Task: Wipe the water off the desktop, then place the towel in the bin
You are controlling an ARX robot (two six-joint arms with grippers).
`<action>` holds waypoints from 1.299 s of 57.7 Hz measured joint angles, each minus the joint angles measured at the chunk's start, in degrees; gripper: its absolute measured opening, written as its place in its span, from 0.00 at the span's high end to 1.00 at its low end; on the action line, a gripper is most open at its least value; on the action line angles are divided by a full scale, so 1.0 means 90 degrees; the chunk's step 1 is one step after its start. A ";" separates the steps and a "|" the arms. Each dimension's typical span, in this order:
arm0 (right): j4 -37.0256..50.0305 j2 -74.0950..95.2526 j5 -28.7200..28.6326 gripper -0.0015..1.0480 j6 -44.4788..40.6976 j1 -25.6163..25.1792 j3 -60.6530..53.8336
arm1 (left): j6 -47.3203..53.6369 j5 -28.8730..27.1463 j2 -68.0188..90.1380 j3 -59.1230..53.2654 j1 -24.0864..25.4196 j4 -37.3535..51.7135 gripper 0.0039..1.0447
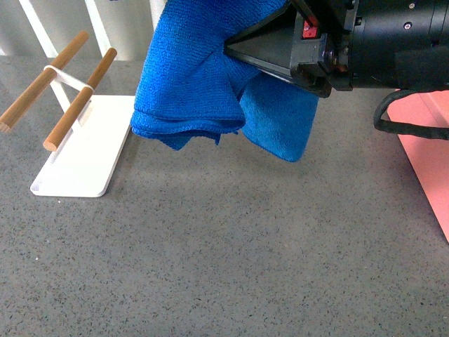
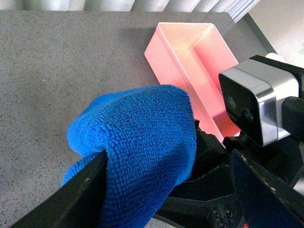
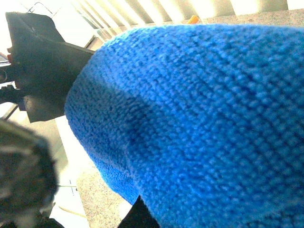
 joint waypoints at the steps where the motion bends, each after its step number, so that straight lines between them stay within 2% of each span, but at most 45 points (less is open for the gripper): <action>1: 0.0000 -0.0005 0.0002 0.96 0.0000 -0.0002 -0.0010 | 0.0000 0.0000 0.0000 0.0000 0.0000 0.0000 0.23; 9: -0.0034 -0.0022 0.0034 0.96 -0.0019 -0.0024 -0.0036 | -0.0012 0.0002 0.0000 0.0000 0.0000 0.0000 0.04; 13: -0.0097 -0.0034 0.0085 0.96 -0.0039 -0.0036 -0.0039 | -0.0017 0.0000 0.0000 0.0000 0.0000 0.0000 0.07; 29: -0.0316 -0.0119 0.0141 0.96 -0.0260 -0.0107 -0.0068 | -0.0017 0.0000 0.0000 0.0000 0.0000 0.0000 0.06; 30: -0.0325 -0.0129 0.0138 0.96 -0.0265 -0.0117 -0.0068 | -0.0002 -0.0148 0.0000 -0.0022 -0.0019 0.0063 0.06; 31: -0.0340 -0.0129 0.0138 0.96 -0.0265 -0.0124 -0.0068 | 0.0119 -0.0631 -0.0012 -0.0158 -0.0097 0.0432 0.09; 36: -0.0423 -0.0155 0.0129 0.96 -0.0270 -0.0158 -0.0068 | 0.1027 -0.3849 -0.0369 -0.1598 -0.0160 0.3393 0.28; 39: -0.0520 -0.0170 0.0124 0.96 -0.0328 -0.0189 -0.0068 | 0.1214 -0.4660 -0.0648 -0.2232 -0.0024 0.4243 0.36; 41: -0.0561 -0.0180 0.0126 0.96 -0.0372 -0.0206 -0.0068 | 0.1294 -0.4855 -0.0843 -0.2552 0.0090 0.4588 0.42; 44: -0.0636 -0.0214 0.0155 0.96 -0.0420 -0.0257 -0.0068 | 0.1413 -0.4821 -0.1309 -0.3150 0.0359 0.4991 0.54; 60: -0.0838 -0.0284 0.0121 0.96 -0.0551 -0.0282 -0.0066 | 0.1520 -0.4129 -0.2446 -0.4724 0.1001 0.5236 0.97; 75: -0.1064 -0.0333 0.0165 0.96 -0.0692 -0.0308 -0.0056 | 0.1569 -0.3752 -0.3390 -0.5532 0.1450 0.5161 0.97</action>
